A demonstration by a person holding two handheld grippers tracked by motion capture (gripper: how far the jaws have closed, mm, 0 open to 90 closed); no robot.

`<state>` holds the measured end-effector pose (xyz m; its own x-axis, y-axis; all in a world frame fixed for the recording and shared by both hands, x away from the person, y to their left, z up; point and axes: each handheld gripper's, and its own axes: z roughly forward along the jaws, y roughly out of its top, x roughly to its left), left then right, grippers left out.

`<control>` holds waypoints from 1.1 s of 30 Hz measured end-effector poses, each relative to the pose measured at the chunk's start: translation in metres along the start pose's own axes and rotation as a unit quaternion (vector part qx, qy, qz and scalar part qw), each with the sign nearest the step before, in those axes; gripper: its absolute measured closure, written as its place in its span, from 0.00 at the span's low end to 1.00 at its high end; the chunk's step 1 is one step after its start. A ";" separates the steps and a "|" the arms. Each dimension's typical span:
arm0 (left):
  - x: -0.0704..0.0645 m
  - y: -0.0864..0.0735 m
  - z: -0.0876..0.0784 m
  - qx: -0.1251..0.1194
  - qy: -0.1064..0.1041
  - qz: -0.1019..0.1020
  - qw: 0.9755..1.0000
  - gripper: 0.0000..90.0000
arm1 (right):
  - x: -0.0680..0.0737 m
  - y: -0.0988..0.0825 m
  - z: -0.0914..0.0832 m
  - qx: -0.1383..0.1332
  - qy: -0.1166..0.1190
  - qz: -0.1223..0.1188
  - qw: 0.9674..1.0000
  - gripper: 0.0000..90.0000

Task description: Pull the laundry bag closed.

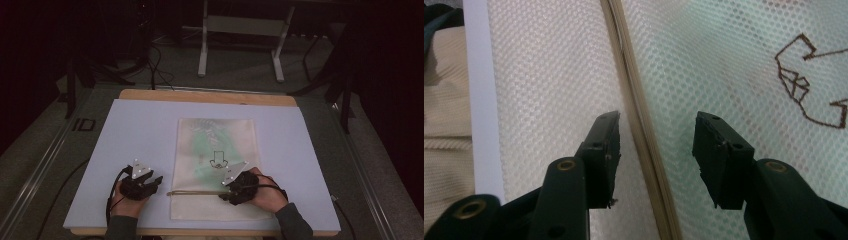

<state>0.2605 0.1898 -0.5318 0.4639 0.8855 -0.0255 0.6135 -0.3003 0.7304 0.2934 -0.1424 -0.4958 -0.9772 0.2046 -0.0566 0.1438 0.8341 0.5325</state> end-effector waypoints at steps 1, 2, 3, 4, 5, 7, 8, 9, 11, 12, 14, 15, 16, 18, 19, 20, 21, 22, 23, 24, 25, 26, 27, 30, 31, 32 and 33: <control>0.000 0.000 0.000 0.000 0.000 0.000 1.000 0.62 | 0.000 0.001 0.001 0.000 -0.001 -0.001 1.000 0.59; 0.000 0.000 0.000 0.000 0.000 0.000 1.000 0.62 | 0.000 0.002 0.001 -0.001 0.001 -0.003 1.000 0.59; 0.000 0.000 0.000 0.001 -0.001 0.000 1.000 0.62 | 0.000 0.003 0.002 -0.001 0.002 -0.003 1.000 0.59; 0.000 0.000 0.000 0.001 -0.001 0.000 1.000 0.62 | 0.000 0.003 0.002 -0.001 0.002 -0.003 1.000 0.59; 0.000 0.000 0.000 0.001 -0.001 0.001 1.000 0.62 | 0.001 0.005 0.003 -0.001 0.002 -0.005 1.000 0.59; 0.000 0.000 0.000 0.001 -0.001 0.001 1.000 0.62 | 0.001 0.007 0.005 -0.001 0.004 -0.007 1.000 0.59; 0.000 0.000 0.000 0.001 -0.001 0.001 1.000 0.62 | 0.001 0.007 0.005 -0.001 0.004 -0.007 1.000 0.59; 0.000 0.000 0.000 0.001 -0.001 0.001 1.000 0.62 | 0.001 0.009 0.006 -0.002 0.005 -0.007 1.000 0.59; 0.000 0.000 0.000 0.001 -0.001 0.001 1.000 0.62 | 0.002 0.011 0.008 -0.003 0.007 -0.008 1.000 0.59; 0.000 0.000 0.000 0.001 -0.001 0.001 1.000 0.62 | 0.002 0.011 0.009 -0.004 0.007 -0.009 1.000 0.59; 0.000 0.000 0.000 0.001 -0.001 0.002 1.000 0.62 | 0.003 0.014 0.010 -0.002 0.009 -0.010 1.000 0.59; 0.000 0.000 0.000 0.001 -0.001 0.002 1.000 0.62 | 0.003 0.015 0.011 -0.003 0.010 -0.011 1.000 0.59; 0.000 0.000 0.000 0.001 -0.001 0.002 1.000 0.62 | 0.003 0.016 0.011 -0.002 0.010 -0.012 1.000 0.59; 0.000 0.000 0.000 0.002 -0.001 0.002 1.000 0.62 | 0.003 0.018 0.013 -0.005 0.011 -0.013 1.000 0.59; 0.000 0.000 0.000 0.002 -0.001 0.003 1.000 0.62 | 0.003 0.018 0.013 -0.005 0.011 -0.013 1.000 0.59; 0.000 0.000 0.000 0.002 -0.001 0.003 1.000 0.62 | 0.003 0.018 0.013 -0.005 0.011 -0.013 1.000 0.59; 0.000 0.000 0.000 0.001 -0.001 0.003 1.000 0.62 | 0.003 0.021 0.014 -0.003 0.013 -0.014 1.000 0.59; 0.000 0.000 0.000 0.001 -0.001 0.003 1.000 0.62 | 0.003 0.021 0.015 -0.002 0.013 -0.016 1.000 0.59; 0.000 0.000 0.000 0.001 -0.001 0.003 1.000 0.62 | 0.003 0.022 0.016 -0.004 0.014 -0.017 1.000 0.59; -0.001 0.000 0.000 0.001 -0.001 0.003 1.000 0.62 | 0.004 0.023 0.017 -0.004 0.015 -0.017 1.000 0.59; -0.001 0.000 0.000 0.001 -0.001 0.003 1.000 0.62 | 0.004 0.023 0.017 -0.004 0.015 -0.017 1.000 0.59; -0.001 0.000 0.000 0.001 -0.001 0.003 1.000 0.62 | 0.004 0.024 0.017 -0.002 0.016 -0.019 1.000 0.59; -0.001 0.000 0.000 0.001 -0.001 0.004 1.000 0.62 | 0.004 0.024 0.017 -0.002 0.016 -0.019 1.000 0.59; -0.001 0.000 0.000 0.001 -0.001 0.003 1.000 0.62 | 0.005 0.029 0.021 -0.003 0.018 -0.021 1.000 0.59; -0.001 0.000 0.000 0.001 -0.001 0.003 1.000 0.62 | 0.005 0.030 0.022 -0.003 0.019 -0.023 1.000 0.59; -0.001 0.000 0.000 0.001 -0.001 0.003 1.000 0.62 | 0.006 0.031 0.023 -0.003 0.020 -0.024 0.999 0.59; -0.001 0.000 0.000 0.001 -0.002 0.004 1.000 0.62 | 0.006 0.032 0.023 -0.003 0.022 -0.025 0.999 0.59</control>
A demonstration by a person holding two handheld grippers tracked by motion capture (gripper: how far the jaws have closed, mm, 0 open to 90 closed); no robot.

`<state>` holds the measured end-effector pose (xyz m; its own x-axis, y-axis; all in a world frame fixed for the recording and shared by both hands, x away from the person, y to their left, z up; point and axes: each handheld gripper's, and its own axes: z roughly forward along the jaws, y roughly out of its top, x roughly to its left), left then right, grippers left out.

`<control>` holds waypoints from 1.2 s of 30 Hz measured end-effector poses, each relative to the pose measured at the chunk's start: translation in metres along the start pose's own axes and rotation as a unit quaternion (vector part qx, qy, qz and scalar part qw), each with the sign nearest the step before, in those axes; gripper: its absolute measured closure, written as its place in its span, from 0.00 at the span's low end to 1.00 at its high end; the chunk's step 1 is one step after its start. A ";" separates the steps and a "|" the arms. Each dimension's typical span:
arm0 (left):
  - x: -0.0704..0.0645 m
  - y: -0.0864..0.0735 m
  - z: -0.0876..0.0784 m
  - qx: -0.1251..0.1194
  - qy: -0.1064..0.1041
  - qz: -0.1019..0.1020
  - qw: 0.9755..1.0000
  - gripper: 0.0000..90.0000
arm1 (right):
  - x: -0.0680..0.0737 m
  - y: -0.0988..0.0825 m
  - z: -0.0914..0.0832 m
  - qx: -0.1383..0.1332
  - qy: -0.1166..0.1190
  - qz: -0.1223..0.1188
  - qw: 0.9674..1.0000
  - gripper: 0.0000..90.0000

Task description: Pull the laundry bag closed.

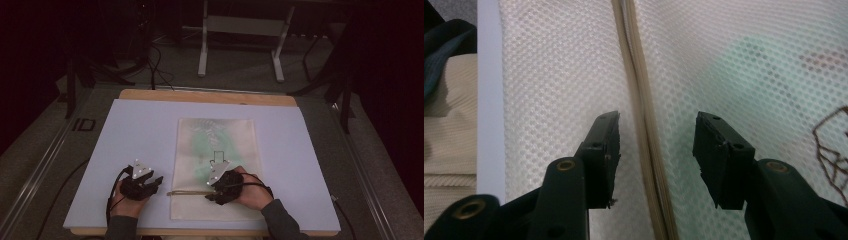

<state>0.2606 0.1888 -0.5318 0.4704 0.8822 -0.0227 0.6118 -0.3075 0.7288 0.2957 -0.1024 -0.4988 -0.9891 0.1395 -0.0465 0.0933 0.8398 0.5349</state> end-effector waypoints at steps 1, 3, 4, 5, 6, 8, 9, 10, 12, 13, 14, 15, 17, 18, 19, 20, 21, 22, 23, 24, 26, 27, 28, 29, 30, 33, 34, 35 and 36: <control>0.000 0.000 0.000 0.000 0.000 0.000 1.000 0.62 | 0.000 0.001 0.001 0.000 0.001 -0.002 1.000 0.59; 0.000 0.000 0.000 -0.001 0.000 0.000 1.000 0.62 | 0.001 0.003 0.003 0.001 0.003 -0.004 1.000 0.60; 0.000 0.000 0.000 -0.001 0.000 0.000 1.000 0.62 | 0.001 0.004 0.003 0.001 0.004 -0.004 1.000 0.60; 0.000 0.000 0.000 -0.001 0.000 0.000 1.000 0.62 | 0.001 0.005 0.004 0.001 0.004 -0.007 1.000 0.60; 0.000 0.000 0.000 0.000 0.000 0.000 1.000 0.62 | 0.001 0.007 0.005 0.000 0.004 -0.007 1.000 0.60; 0.000 0.000 0.000 0.001 0.000 0.001 1.000 0.62 | 0.001 0.010 0.006 0.001 0.006 -0.009 1.000 0.60; 0.000 0.000 0.000 0.001 -0.001 0.001 1.000 0.62 | 0.002 0.011 0.007 -0.001 0.006 -0.009 1.000 0.60; 0.000 0.000 0.000 0.001 0.000 0.001 1.000 0.62 | 0.002 0.012 0.007 -0.001 0.007 -0.011 1.000 0.60; 0.000 0.000 0.000 0.001 -0.001 0.001 1.000 0.62 | 0.002 0.014 0.009 -0.001 0.008 -0.012 1.000 0.60; 0.000 0.000 0.000 0.001 -0.001 0.002 1.000 0.62 | 0.002 0.015 0.009 -0.001 0.008 -0.011 1.000 0.60; 0.000 0.000 0.000 0.001 0.000 0.002 1.000 0.62 | 0.002 0.016 0.010 -0.002 0.008 -0.016 1.000 0.60; 0.000 0.000 0.000 0.001 0.000 0.001 1.000 0.62 | 0.003 0.018 0.011 -0.001 0.008 -0.015 1.000 0.60; 0.000 0.000 0.000 0.001 0.000 0.001 1.000 0.62 | 0.003 0.021 0.012 -0.002 0.010 -0.018 1.000 0.60; 0.000 0.000 0.000 0.001 0.000 0.001 1.000 0.62 | 0.003 0.022 0.013 -0.004 0.010 -0.018 1.000 0.60; 0.000 0.000 0.000 0.001 0.000 0.001 1.000 0.62 | 0.004 0.023 0.014 -0.003 0.011 -0.019 1.000 0.60; 0.000 0.000 0.000 0.000 0.000 0.001 1.000 0.62 | 0.004 0.025 0.015 -0.003 0.011 -0.021 1.000 0.60; 0.000 0.000 0.000 0.000 0.000 0.001 1.000 0.62 | 0.004 0.026 0.016 -0.004 0.012 -0.021 1.000 0.60; 0.000 0.000 0.000 0.000 0.000 0.001 1.000 0.62 | 0.004 0.027 0.017 -0.004 0.012 -0.022 1.000 0.60; 0.000 0.000 0.000 0.000 -0.001 0.001 1.000 0.62 | 0.004 0.028 0.018 -0.004 0.013 -0.023 1.000 0.60; 0.000 0.000 0.000 -0.001 0.000 0.001 1.000 0.62 | 0.005 0.029 0.019 -0.004 0.013 -0.023 1.000 0.60; 0.000 0.000 0.000 -0.001 0.000 0.001 1.000 0.62 | 0.005 0.031 0.021 -0.004 0.015 -0.024 1.000 0.60; 0.000 0.000 0.000 -0.001 0.000 0.001 1.000 0.62 | 0.006 0.032 0.022 -0.002 0.017 -0.026 1.000 0.60; 0.000 0.000 0.000 -0.001 0.000 0.001 1.000 0.62 | 0.006 0.032 0.022 -0.002 0.017 -0.026 1.000 0.60; 0.000 0.000 0.000 -0.001 0.000 0.001 1.000 0.62 | 0.006 0.033 0.023 -0.002 0.018 -0.028 0.999 0.60; 0.000 0.000 0.000 -0.001 -0.001 0.001 1.000 0.62 | 0.006 0.035 0.025 -0.001 0.018 -0.030 0.999 0.61; 0.000 0.000 0.000 -0.001 0.000 0.001 1.000 0.62 | 0.006 0.038 0.027 -0.002 0.020 -0.032 0.999 0.61; 0.000 0.000 0.000 -0.001 0.000 0.001 1.000 0.62 | 0.006 0.038 0.027 -0.002 0.020 -0.032 0.999 0.61; 0.000 0.000 0.000 -0.001 0.000 0.001 1.000 0.62 | 0.007 0.040 0.029 -0.003 0.021 -0.034 0.999 0.61; 0.000 0.000 0.000 -0.001 0.000 0.001 1.000 0.62 | 0.008 0.041 0.030 -0.003 0.020 -0.034 0.999 0.62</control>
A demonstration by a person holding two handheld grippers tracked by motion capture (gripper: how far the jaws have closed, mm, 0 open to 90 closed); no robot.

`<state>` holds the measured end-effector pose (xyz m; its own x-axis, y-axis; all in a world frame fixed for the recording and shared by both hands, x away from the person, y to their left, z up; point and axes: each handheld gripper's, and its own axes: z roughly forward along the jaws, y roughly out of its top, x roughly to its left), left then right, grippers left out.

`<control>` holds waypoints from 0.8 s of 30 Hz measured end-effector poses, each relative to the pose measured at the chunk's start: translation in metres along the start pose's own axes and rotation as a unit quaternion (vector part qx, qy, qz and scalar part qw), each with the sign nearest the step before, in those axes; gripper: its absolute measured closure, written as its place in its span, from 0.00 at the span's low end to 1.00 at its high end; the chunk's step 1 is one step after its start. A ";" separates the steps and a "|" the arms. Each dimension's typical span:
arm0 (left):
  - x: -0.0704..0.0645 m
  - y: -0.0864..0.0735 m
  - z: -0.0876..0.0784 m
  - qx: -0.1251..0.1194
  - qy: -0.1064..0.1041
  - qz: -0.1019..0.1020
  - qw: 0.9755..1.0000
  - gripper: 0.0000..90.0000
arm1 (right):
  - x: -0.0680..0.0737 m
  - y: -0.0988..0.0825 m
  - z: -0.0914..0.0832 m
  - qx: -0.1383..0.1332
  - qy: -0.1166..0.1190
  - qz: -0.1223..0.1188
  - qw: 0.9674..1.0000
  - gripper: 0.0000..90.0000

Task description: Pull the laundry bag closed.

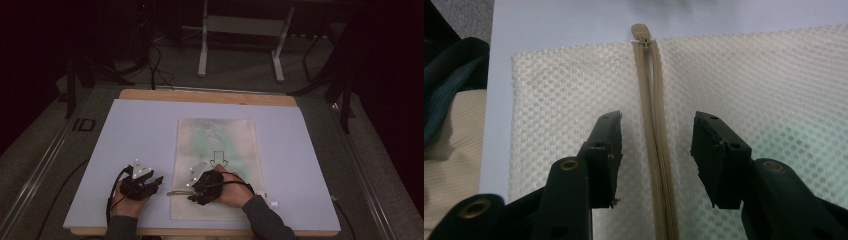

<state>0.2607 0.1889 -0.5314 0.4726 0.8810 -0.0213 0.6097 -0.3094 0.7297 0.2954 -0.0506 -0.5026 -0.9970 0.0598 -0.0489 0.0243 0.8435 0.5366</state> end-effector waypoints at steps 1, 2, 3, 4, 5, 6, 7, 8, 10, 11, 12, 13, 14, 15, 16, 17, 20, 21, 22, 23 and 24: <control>0.000 0.000 0.000 0.000 0.000 0.000 1.000 0.62 | 0.000 0.001 0.001 -0.001 0.002 0.000 1.000 0.62; 0.000 0.000 0.000 0.000 0.000 0.000 1.000 0.62 | 0.000 0.001 0.001 -0.001 0.002 0.000 1.000 0.62; 0.000 0.000 0.000 0.000 0.000 0.000 1.000 0.62 | 0.001 0.003 0.003 -0.003 0.004 0.000 1.000 0.62; 0.000 0.000 0.000 0.000 0.000 0.000 1.000 0.62 | 0.001 0.003 0.003 -0.003 0.004 0.000 1.000 0.62; 0.000 0.000 0.000 -0.001 0.000 0.000 1.000 0.62 | 0.002 0.005 0.005 -0.003 0.005 0.000 1.000 0.63; 0.000 0.000 0.000 -0.001 0.000 0.000 1.000 0.62 | 0.002 0.006 0.007 -0.004 0.006 -0.001 1.000 0.64; 0.000 0.000 0.000 -0.001 0.000 -0.001 1.000 0.62 | 0.002 0.007 0.008 -0.007 0.006 -0.004 1.000 0.65; 0.000 0.000 0.000 -0.001 0.000 -0.001 1.000 0.62 | 0.003 0.008 0.009 -0.006 0.006 -0.001 1.000 0.65; 0.000 0.000 0.000 -0.001 0.000 0.000 1.000 0.61 | 0.003 0.009 0.010 -0.009 0.006 -0.005 1.000 0.66; 0.000 0.000 0.000 -0.001 0.000 0.000 1.000 0.61 | 0.003 0.010 0.011 -0.009 0.006 -0.003 1.000 0.66; 0.000 0.000 0.000 -0.001 0.000 0.000 1.000 0.61 | 0.003 0.011 0.012 -0.012 0.007 -0.006 1.000 0.67; 0.000 0.000 0.000 -0.001 0.000 0.000 1.000 0.61 | 0.003 0.013 0.013 -0.012 0.006 -0.006 1.000 0.68; 0.000 0.000 0.000 -0.001 0.000 0.000 1.000 0.61 | 0.004 0.014 0.014 -0.013 0.007 -0.007 1.000 0.69; 0.000 0.000 0.000 -0.001 0.000 0.000 1.000 0.61 | 0.004 0.015 0.015 -0.014 0.007 -0.007 1.000 0.70; 0.000 0.000 0.000 -0.001 0.000 0.000 1.000 0.61 | 0.004 0.016 0.016 -0.015 0.007 -0.006 1.000 0.71; 0.000 0.000 0.000 -0.001 0.000 0.000 1.000 0.61 | 0.004 0.017 0.016 -0.016 0.007 -0.007 1.000 0.72; 0.000 0.000 -0.001 -0.001 0.000 -0.002 1.000 0.61 | 0.005 0.021 0.019 -0.016 0.008 -0.009 1.000 0.74; 0.001 0.000 -0.001 -0.001 0.000 -0.002 1.000 0.61 | 0.005 0.022 0.021 -0.017 0.007 -0.012 1.000 0.74; 0.001 0.000 -0.001 -0.001 0.000 -0.002 1.000 0.61 | 0.005 0.022 0.022 -0.017 0.007 -0.012 1.000 0.75; 0.001 0.000 -0.001 -0.001 0.000 -0.002 1.000 0.61 | 0.005 0.022 0.022 -0.017 0.007 -0.012 1.000 0.75; 0.001 0.000 -0.001 -0.001 0.000 -0.002 1.000 0.61 | 0.005 0.024 0.023 -0.018 0.007 -0.012 1.000 0.76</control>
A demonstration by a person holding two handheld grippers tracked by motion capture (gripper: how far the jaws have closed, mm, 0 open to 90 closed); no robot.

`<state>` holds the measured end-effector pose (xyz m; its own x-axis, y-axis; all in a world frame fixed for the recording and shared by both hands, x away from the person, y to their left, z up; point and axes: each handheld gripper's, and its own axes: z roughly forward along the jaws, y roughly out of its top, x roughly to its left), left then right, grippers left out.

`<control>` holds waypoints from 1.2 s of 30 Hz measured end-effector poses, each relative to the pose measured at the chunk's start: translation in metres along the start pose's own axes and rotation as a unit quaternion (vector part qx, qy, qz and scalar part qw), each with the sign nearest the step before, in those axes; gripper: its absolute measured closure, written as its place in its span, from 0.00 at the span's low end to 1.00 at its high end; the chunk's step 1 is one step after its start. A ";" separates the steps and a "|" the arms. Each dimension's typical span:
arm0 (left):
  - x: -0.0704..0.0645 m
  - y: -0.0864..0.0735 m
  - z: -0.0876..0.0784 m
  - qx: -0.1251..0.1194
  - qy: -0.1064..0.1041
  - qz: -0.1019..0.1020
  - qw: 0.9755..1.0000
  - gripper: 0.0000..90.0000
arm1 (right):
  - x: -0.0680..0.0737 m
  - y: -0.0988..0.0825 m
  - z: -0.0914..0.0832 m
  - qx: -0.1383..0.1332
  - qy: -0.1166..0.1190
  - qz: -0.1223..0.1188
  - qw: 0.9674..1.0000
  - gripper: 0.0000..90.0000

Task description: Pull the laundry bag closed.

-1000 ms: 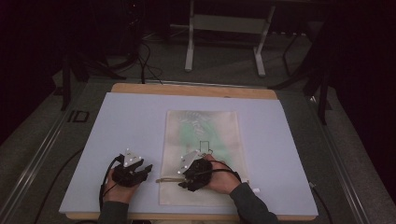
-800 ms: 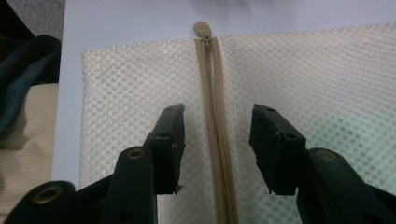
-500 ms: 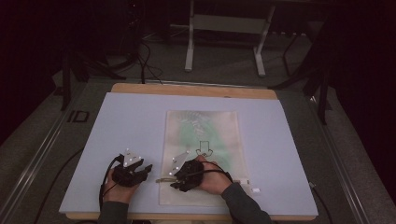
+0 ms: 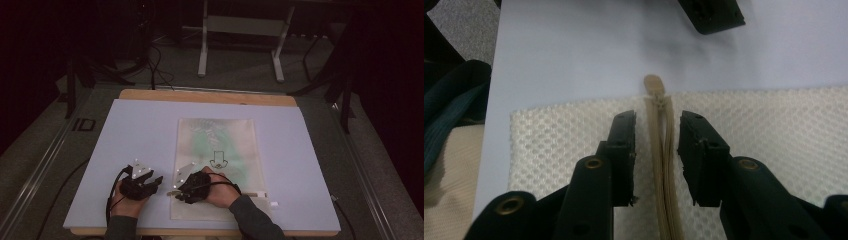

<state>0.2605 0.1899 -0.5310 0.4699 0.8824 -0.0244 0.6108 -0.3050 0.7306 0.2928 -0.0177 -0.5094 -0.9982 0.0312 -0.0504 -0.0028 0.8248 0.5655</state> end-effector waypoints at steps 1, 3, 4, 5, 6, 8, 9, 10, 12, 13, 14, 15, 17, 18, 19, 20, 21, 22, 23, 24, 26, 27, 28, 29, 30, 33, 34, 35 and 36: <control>0.000 0.000 0.000 0.000 0.000 0.000 1.000 0.61 | 0.000 0.000 0.000 0.000 0.000 0.000 1.000 0.76; 0.000 0.000 0.000 0.000 0.000 0.000 1.000 0.61 | 0.000 0.003 0.001 -0.003 0.002 0.001 1.000 0.79; 0.000 0.000 0.000 -0.001 0.000 -0.001 1.000 0.61 | 0.000 0.005 0.002 -0.003 0.004 -0.001 1.000 0.80; 0.000 0.000 0.000 -0.001 0.000 -0.001 1.000 0.61 | 0.000 0.005 0.002 -0.003 0.004 -0.001 1.000 0.80; 0.000 0.000 0.000 -0.001 0.000 -0.001 1.000 0.61 | -0.001 0.007 0.003 -0.001 0.006 -0.003 1.000 0.82; 0.001 0.000 0.000 -0.001 0.000 -0.002 1.000 0.61 | -0.002 0.009 0.005 -0.001 0.008 0.000 1.000 0.83; 0.001 0.000 0.000 -0.001 0.000 -0.002 1.000 0.61 | -0.002 0.009 0.005 -0.001 0.008 0.000 1.000 0.83; 0.002 0.000 -0.001 -0.001 0.001 -0.003 1.000 0.61 | -0.003 0.010 0.005 -0.003 0.008 0.001 1.000 0.83; 0.002 -0.001 -0.001 -0.001 0.001 -0.004 1.000 0.61 | -0.003 0.012 0.007 -0.002 0.009 0.002 1.000 0.83; 0.002 -0.001 -0.001 -0.001 0.001 -0.004 1.000 0.61 | -0.003 0.012 0.007 -0.002 0.009 0.002 1.000 0.83; 0.002 -0.001 -0.001 -0.002 0.001 -0.004 1.000 0.61 | -0.004 0.014 0.009 0.000 0.011 0.003 1.000 0.83; 0.002 -0.001 -0.001 -0.002 0.001 -0.004 1.000 0.61 | -0.004 0.014 0.009 0.000 0.011 0.003 1.000 0.83; 0.002 -0.001 -0.001 -0.002 0.001 -0.005 1.000 0.61 | -0.004 0.018 0.012 0.001 0.012 0.002 1.000 0.83; 0.003 -0.001 -0.001 -0.003 0.000 -0.005 1.000 0.61 | -0.004 0.019 0.014 0.001 0.012 0.002 1.000 0.83; 0.003 -0.001 -0.001 -0.003 0.000 -0.005 1.000 0.61 | -0.004 0.019 0.014 0.001 0.012 0.002 1.000 0.83; 0.003 -0.001 -0.001 -0.003 0.001 -0.006 1.000 0.61 | -0.004 0.020 0.015 0.001 0.012 0.000 1.000 0.83; 0.003 -0.001 -0.001 -0.003 0.001 -0.006 1.000 0.61 | -0.004 0.023 0.016 0.002 0.012 -0.002 1.000 0.83; 0.003 -0.001 -0.001 -0.003 0.001 -0.006 1.000 0.61 | -0.004 0.023 0.016 0.002 0.012 -0.002 1.000 0.83; 0.004 -0.001 -0.002 -0.003 0.001 -0.007 1.000 0.61 | -0.003 0.025 0.018 0.004 0.012 -0.002 1.000 0.83; 0.004 -0.001 -0.002 -0.004 0.002 -0.007 1.000 0.61 | -0.003 0.026 0.019 0.006 0.013 -0.002 1.000 0.84; 0.004 -0.001 -0.002 -0.004 0.002 -0.008 1.000 0.61 | -0.004 0.028 0.022 0.010 0.013 -0.004 1.000 0.84; 0.004 -0.001 -0.002 -0.004 0.002 -0.008 1.000 0.61 | -0.004 0.028 0.022 0.010 0.013 -0.004 1.000 0.84; 0.004 -0.001 -0.002 -0.006 0.002 -0.010 1.000 0.61 | -0.004 0.029 0.023 0.013 0.012 -0.005 1.000 0.84; 0.005 -0.001 -0.003 -0.006 0.003 -0.011 1.000 0.61 | -0.004 0.030 0.025 0.016 0.012 -0.007 1.000 0.84; 0.006 -0.001 -0.003 -0.007 0.004 -0.013 1.000 0.61 | -0.003 0.031 0.028 0.024 0.005 -0.008 1.000 0.84; 0.007 -0.001 -0.004 -0.008 0.005 -0.014 1.000 0.61 | -0.002 0.033 0.031 0.030 0.003 -0.011 0.999 0.88; 0.007 -0.001 -0.004 -0.008 0.005 -0.014 1.000 0.61 | -0.002 0.033 0.031 0.030 0.004 -0.010 1.000 0.89; 0.006 -0.001 -0.004 -0.008 0.005 -0.014 1.000 0.61 | -0.003 0.033 0.031 0.030 0.004 -0.009 1.000 0.90; 0.006 -0.001 -0.003 -0.008 0.005 -0.014 1.000 0.61 | -0.003 0.033 0.031 0.030 0.003 -0.008 1.000 0.90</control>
<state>0.2605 0.1971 -0.5298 0.4466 0.8939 -0.0385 0.6131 -0.2743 0.7409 0.2978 0.0273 -0.5160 -0.9984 0.0146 -0.0548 -0.0157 0.8573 0.5146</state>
